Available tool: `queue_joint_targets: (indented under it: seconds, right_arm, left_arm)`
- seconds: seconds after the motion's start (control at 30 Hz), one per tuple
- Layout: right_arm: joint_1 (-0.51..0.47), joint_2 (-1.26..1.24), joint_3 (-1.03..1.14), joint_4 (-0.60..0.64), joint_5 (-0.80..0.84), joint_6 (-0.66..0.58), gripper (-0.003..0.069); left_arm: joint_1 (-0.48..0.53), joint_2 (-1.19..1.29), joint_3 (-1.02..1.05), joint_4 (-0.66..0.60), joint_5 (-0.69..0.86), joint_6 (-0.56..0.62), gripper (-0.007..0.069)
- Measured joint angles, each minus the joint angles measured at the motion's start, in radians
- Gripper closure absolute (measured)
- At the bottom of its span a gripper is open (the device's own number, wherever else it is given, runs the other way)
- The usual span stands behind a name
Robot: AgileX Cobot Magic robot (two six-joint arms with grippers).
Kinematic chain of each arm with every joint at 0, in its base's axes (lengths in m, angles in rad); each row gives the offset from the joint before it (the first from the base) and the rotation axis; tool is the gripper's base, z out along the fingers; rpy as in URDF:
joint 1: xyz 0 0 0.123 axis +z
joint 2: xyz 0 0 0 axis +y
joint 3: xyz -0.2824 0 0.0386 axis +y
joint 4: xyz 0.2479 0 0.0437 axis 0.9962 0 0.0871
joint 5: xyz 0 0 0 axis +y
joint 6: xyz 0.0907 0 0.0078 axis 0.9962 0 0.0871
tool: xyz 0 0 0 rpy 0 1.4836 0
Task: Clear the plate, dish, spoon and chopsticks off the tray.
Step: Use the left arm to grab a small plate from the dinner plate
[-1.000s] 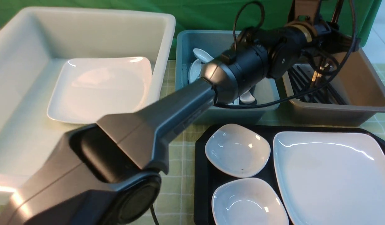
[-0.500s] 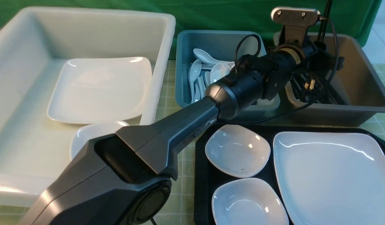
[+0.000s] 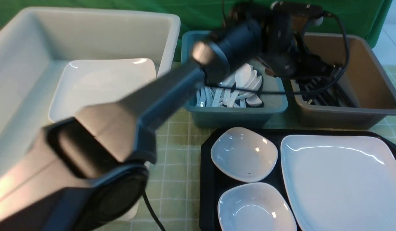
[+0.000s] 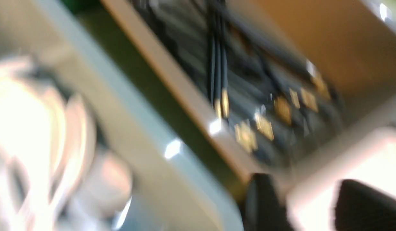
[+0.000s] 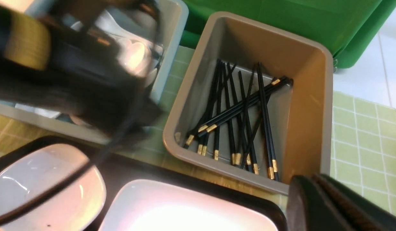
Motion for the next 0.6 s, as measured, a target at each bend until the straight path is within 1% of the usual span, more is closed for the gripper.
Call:
queue_joint_targets:
  seconds: [0.03,0.1,0.13,0.17,0.23,0.27,0.4,0.43,0.47,0.5,0.57,0.6]
  right_arm:
    - [0.000,-0.004,0.000,0.001,0.008,-0.009,0.0665]
    - [0.000,-0.008,0.000,0.008,0.015,-0.028,0.0665]
    - [0.000,-0.011,0.001,0.030,0.030,-0.063,0.0665]
    - [0.000,-0.011,0.003,0.046,0.041,-0.083,0.0665]
    - [0.000,-0.011,0.006,0.058,0.054,-0.101,0.0665]
    - [0.000,-0.011,0.008,0.075,0.078,-0.116,0.0665]
    - [0.000,-0.010,0.008,0.117,0.120,-0.154,0.0665]
    - [0.000,-0.010,0.010,0.130,0.124,-0.162,0.0665]
    - [0.000,-0.010,0.010,0.133,0.124,-0.164,0.0665]
    - [0.000,-0.010,0.010,0.168,0.128,-0.188,0.0665]
    - [0.000,-0.010,0.012,0.200,0.128,-0.207,0.0665]
    - [0.000,-0.010,0.012,0.235,0.128,-0.231,0.0665]
  left_arm:
    - [-0.004,-0.041,0.003,-0.005,0.088,0.025,0.0553]
    - [-0.008,-0.084,0.021,-0.019,0.130,0.046,0.0596]
    - [-0.010,-0.147,0.077,-0.067,0.152,0.068,0.0625]
    - [-0.011,-0.183,0.126,-0.102,0.155,0.072,0.0633]
    - [-0.016,-0.219,0.189,-0.132,0.159,0.073,0.0637]
    - [-0.023,-0.271,0.298,-0.151,0.163,0.076,0.0640]
    - [-0.038,-0.387,0.629,-0.128,0.176,0.081,0.0641]
    - [-0.038,-0.400,0.695,-0.120,0.165,0.082,0.0640]
    - [-0.038,-0.402,0.707,-0.117,0.162,0.084,0.0639]
    - [-0.038,-0.408,0.786,-0.105,0.118,0.088,0.0629]
    - [-0.038,-0.406,0.835,-0.099,0.065,0.096,0.0608]
    - [-0.038,-0.401,0.859,-0.093,0.032,0.114,0.0585]
